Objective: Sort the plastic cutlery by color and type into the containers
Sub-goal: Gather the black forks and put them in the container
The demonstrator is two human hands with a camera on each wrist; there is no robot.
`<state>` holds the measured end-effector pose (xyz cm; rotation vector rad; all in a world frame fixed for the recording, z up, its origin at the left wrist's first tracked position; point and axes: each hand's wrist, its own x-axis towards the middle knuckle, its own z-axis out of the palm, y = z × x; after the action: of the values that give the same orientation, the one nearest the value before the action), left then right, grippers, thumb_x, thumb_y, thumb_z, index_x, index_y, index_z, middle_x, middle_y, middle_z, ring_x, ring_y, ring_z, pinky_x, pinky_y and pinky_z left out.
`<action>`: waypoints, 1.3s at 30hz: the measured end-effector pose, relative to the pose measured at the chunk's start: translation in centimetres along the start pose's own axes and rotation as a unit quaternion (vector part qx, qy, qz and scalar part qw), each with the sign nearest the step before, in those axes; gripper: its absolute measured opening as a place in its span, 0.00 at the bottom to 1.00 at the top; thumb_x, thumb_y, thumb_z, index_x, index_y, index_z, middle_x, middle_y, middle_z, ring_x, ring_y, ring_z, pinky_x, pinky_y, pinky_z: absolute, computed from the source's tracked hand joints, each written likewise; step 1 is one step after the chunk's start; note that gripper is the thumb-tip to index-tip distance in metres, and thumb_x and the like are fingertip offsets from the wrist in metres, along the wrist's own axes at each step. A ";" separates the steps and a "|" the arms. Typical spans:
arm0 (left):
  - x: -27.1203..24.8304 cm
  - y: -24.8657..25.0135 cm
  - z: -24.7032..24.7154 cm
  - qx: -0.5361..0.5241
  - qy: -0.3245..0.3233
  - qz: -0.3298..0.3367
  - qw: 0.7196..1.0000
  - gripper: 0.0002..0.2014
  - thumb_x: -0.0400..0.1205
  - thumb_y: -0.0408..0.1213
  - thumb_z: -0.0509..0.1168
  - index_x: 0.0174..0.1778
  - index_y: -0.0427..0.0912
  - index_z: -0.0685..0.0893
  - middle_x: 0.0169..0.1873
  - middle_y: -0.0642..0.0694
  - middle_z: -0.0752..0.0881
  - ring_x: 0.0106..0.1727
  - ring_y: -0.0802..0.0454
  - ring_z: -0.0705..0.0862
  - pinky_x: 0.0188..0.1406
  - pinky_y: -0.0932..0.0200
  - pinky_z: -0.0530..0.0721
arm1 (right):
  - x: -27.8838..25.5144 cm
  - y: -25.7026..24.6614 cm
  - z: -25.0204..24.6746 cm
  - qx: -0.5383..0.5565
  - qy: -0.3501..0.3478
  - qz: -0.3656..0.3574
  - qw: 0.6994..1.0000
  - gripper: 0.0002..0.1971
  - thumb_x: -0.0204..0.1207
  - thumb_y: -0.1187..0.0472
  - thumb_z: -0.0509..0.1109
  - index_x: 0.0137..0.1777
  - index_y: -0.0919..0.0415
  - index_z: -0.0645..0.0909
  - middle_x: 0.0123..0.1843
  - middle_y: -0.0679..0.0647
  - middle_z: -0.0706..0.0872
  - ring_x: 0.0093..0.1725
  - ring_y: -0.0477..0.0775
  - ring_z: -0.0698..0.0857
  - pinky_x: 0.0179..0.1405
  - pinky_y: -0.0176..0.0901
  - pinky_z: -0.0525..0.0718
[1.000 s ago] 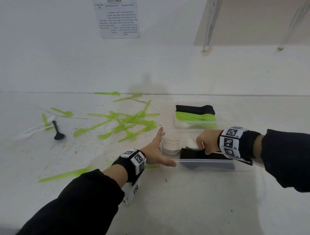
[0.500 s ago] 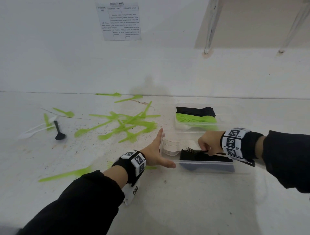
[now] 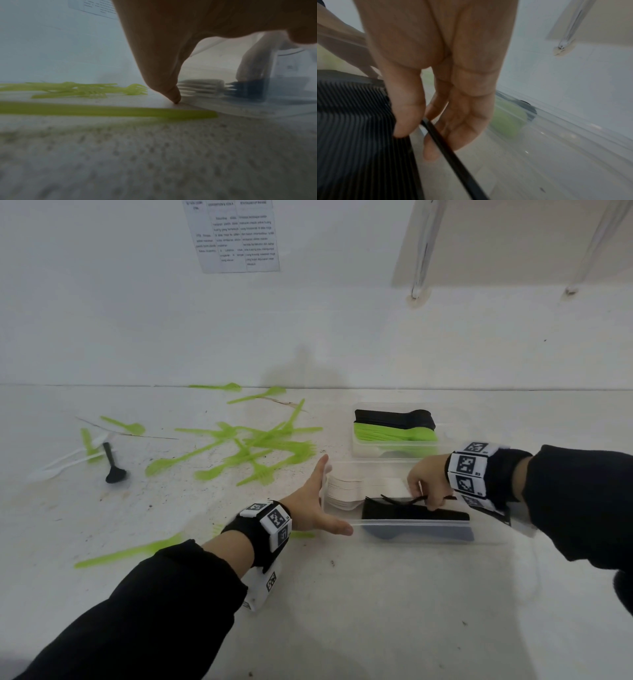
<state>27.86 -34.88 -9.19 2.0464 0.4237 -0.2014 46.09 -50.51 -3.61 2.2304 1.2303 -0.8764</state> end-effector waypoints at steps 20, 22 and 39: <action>0.0 -0.2 0.0 -0.015 0.003 -0.008 1.000 0.66 0.66 0.38 0.81 0.81 0.52 0.30 0.83 0.54 0.48 0.81 0.57 0.55 0.74 0.63 0.57 | -0.1 1.0 0.0 0.068 -0.021 -0.036 0.997 0.18 0.77 0.65 0.69 0.61 0.79 0.76 0.17 0.49 0.78 0.11 0.37 0.73 0.21 0.28 0.74; 0.0 -0.1 0.1 -0.014 0.002 -0.009 1.000 0.65 0.67 0.38 0.80 0.81 0.53 0.30 0.83 0.54 0.47 0.82 0.55 0.55 0.75 0.62 0.57 | -0.3 1.3 0.2 0.111 -0.023 -0.044 0.993 0.17 0.76 0.68 0.69 0.61 0.80 0.76 0.26 0.56 0.78 0.18 0.42 0.78 0.19 0.25 0.76; -0.2 0.1 0.3 -0.022 0.007 -0.014 1.000 0.64 0.68 0.35 0.79 0.81 0.51 0.31 0.83 0.54 0.49 0.81 0.58 0.54 0.70 0.67 0.55 | -0.3 0.5 -0.3 0.070 -0.041 -0.025 0.996 0.18 0.77 0.66 0.69 0.65 0.71 0.77 0.41 0.64 0.86 0.15 0.38 0.79 0.18 0.24 0.77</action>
<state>27.77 -35.21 -9.18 2.0014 0.4626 -0.1935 46.54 -50.73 -3.12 2.2541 1.2271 -1.0925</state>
